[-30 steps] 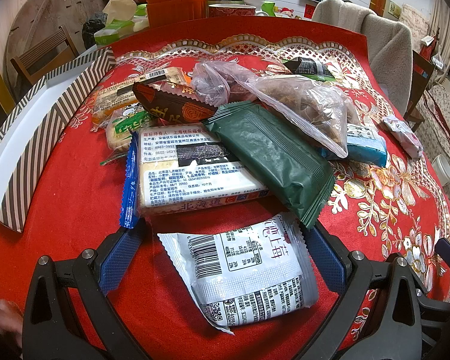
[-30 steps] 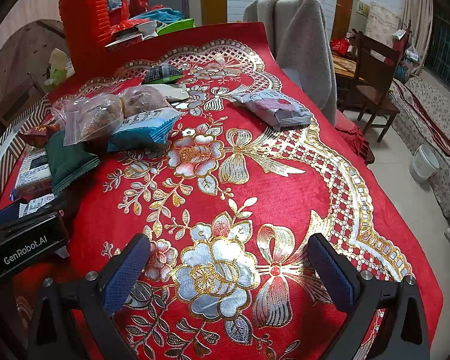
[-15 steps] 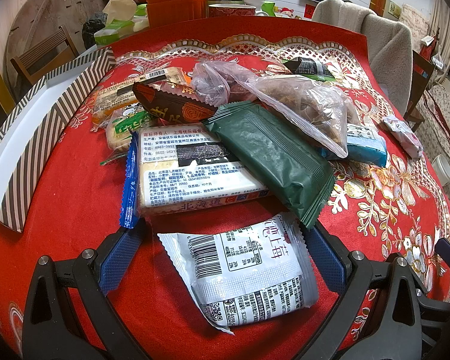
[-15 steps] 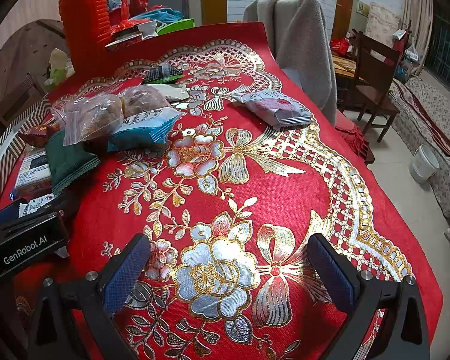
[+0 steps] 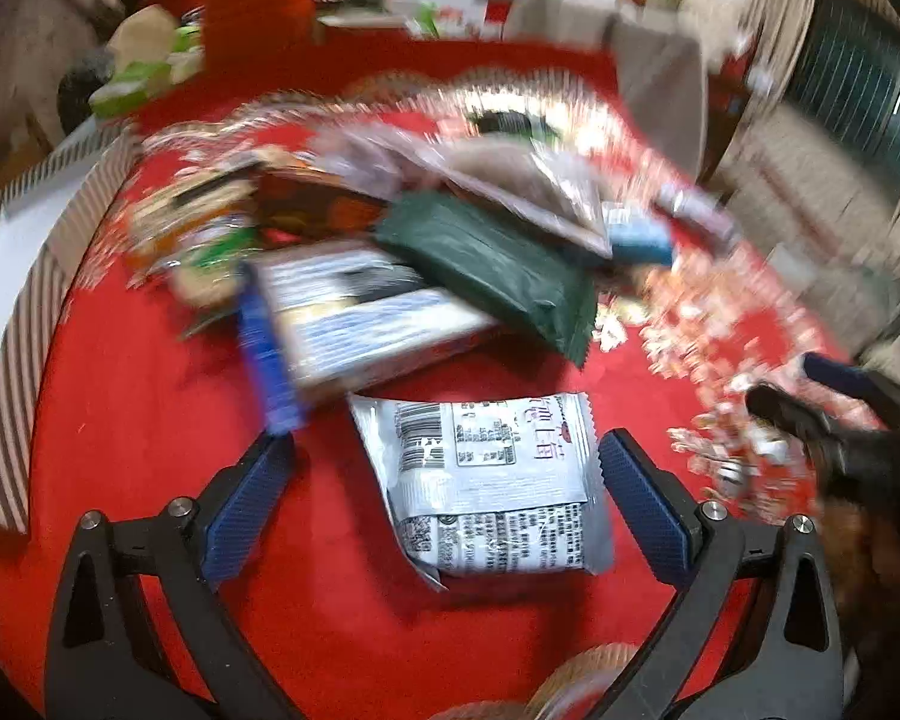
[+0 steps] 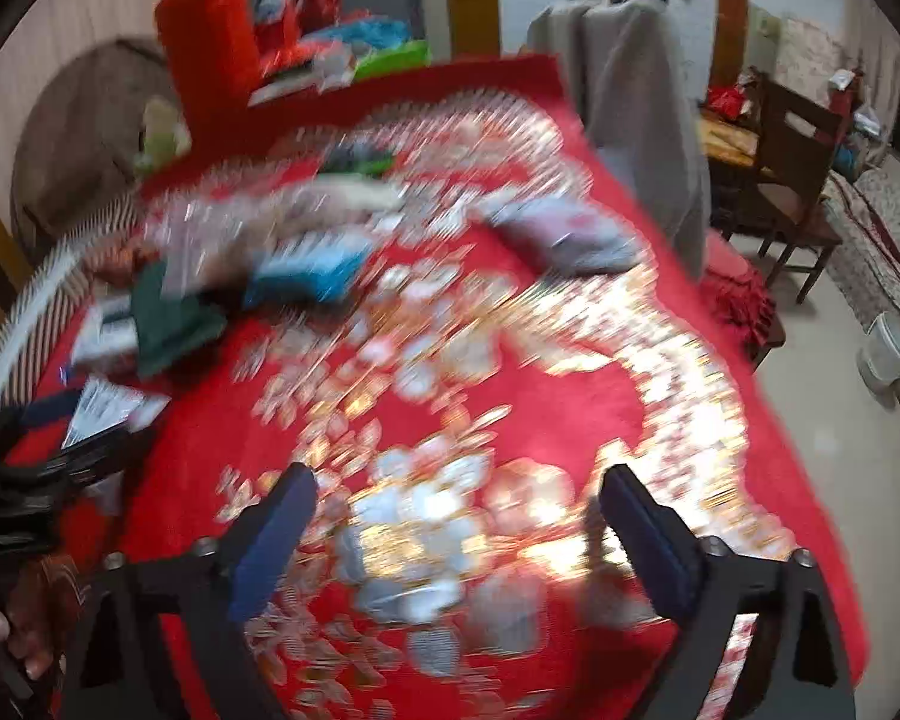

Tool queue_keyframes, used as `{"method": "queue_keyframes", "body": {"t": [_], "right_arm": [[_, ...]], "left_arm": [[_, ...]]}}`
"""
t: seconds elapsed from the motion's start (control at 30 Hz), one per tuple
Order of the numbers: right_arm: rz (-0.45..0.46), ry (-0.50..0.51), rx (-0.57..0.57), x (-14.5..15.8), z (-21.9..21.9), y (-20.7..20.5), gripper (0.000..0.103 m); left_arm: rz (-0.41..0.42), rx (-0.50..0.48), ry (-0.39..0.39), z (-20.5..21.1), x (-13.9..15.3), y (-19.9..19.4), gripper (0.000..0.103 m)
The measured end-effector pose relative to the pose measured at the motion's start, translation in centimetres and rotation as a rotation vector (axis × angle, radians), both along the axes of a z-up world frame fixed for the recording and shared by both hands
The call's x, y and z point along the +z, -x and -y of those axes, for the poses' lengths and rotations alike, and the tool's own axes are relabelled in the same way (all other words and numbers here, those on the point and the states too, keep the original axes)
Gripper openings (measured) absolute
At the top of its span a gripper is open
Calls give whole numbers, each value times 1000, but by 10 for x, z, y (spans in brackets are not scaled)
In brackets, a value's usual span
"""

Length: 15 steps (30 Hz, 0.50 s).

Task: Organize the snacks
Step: 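Reach the right gripper to the pink strawberry packet and grasp it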

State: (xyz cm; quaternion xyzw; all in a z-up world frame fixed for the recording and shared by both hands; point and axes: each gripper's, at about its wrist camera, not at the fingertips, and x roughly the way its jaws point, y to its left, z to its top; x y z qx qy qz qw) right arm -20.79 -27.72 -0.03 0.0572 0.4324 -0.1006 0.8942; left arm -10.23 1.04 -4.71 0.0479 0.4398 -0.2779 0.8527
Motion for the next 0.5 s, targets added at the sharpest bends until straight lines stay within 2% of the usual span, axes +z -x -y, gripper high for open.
{"method": "queue_keyframes", "body": {"t": [0.07,0.13,0.2,0.23,0.27,0.37,0.5], "right_arm": [[69,29,-17,17,14,0,92],[131,46,17,33,28,-12,92],[167,62,114,45,36,-39,92],[146,77,165,46,38,-55,92],[84,119,196,41,43,-79,92],[-22,185,207,23,54,-115,92],[-82,78,235,4,76,-139,91]], "left_arm": [[51,-13,60,-26,10,0,102],[141,-43,81,-43,21,-2,102],[171,-80,113,-54,30,-8,102],[180,-106,134,-57,35,-12,102],[180,-153,150,-57,39,-18,102],[150,-253,171,-53,44,-34,102],[21,-388,249,-51,35,-38,102]]}}
